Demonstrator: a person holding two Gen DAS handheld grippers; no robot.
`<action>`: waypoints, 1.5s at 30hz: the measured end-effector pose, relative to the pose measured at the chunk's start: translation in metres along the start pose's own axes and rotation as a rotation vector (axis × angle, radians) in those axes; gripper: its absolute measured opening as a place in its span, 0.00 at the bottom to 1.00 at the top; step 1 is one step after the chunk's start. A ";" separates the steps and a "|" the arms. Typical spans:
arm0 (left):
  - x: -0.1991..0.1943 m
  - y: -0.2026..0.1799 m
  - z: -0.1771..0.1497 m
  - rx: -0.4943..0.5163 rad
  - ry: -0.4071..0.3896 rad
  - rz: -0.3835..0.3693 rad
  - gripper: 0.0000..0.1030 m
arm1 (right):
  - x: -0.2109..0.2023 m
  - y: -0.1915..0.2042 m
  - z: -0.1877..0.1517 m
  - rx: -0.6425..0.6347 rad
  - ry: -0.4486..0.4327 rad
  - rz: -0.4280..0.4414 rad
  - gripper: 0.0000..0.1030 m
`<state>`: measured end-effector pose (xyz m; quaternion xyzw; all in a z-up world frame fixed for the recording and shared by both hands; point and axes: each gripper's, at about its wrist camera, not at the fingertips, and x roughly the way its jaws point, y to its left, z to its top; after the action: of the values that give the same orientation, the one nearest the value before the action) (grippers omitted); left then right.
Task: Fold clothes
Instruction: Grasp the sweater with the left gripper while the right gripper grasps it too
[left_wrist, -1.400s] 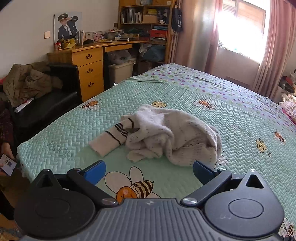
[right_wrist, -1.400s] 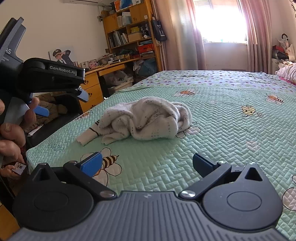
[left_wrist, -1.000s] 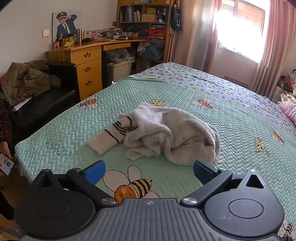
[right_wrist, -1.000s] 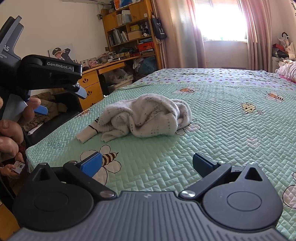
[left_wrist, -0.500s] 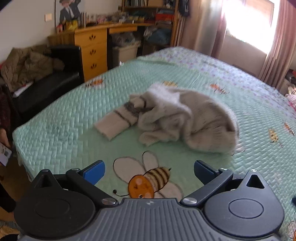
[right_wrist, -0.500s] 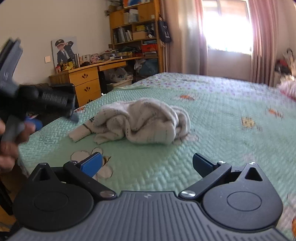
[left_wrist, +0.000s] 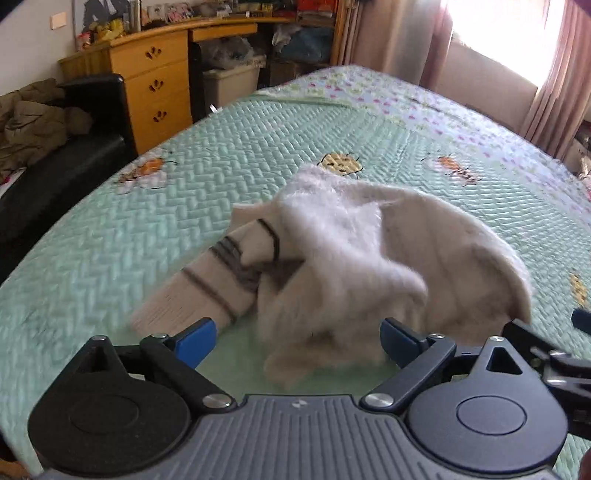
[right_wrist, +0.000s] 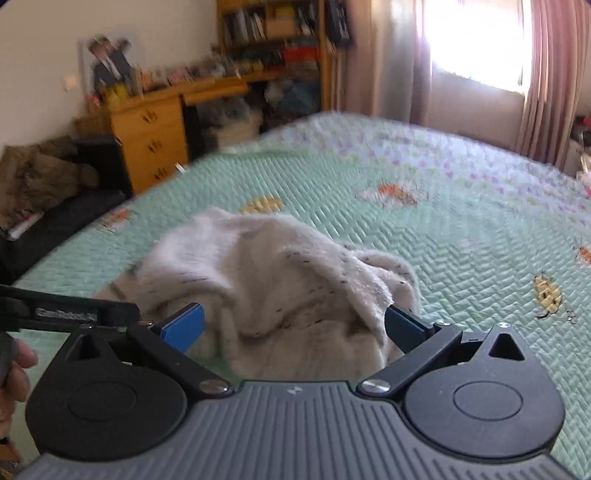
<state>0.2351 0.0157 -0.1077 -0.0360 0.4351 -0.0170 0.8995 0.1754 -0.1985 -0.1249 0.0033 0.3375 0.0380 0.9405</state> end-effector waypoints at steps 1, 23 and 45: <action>0.017 -0.003 0.006 0.000 0.016 0.010 0.97 | 0.020 -0.003 0.002 0.010 0.043 -0.027 1.00; 0.039 -0.005 0.003 0.019 -0.030 -0.189 0.25 | 0.036 0.006 -0.027 0.157 0.058 0.085 0.26; -0.100 0.057 -0.051 0.101 -0.158 -0.219 0.33 | -0.063 0.039 -0.032 0.043 0.063 0.270 0.40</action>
<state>0.1331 0.0762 -0.0652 -0.0392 0.3551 -0.1338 0.9244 0.1036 -0.1651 -0.1086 0.0675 0.3639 0.1569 0.9156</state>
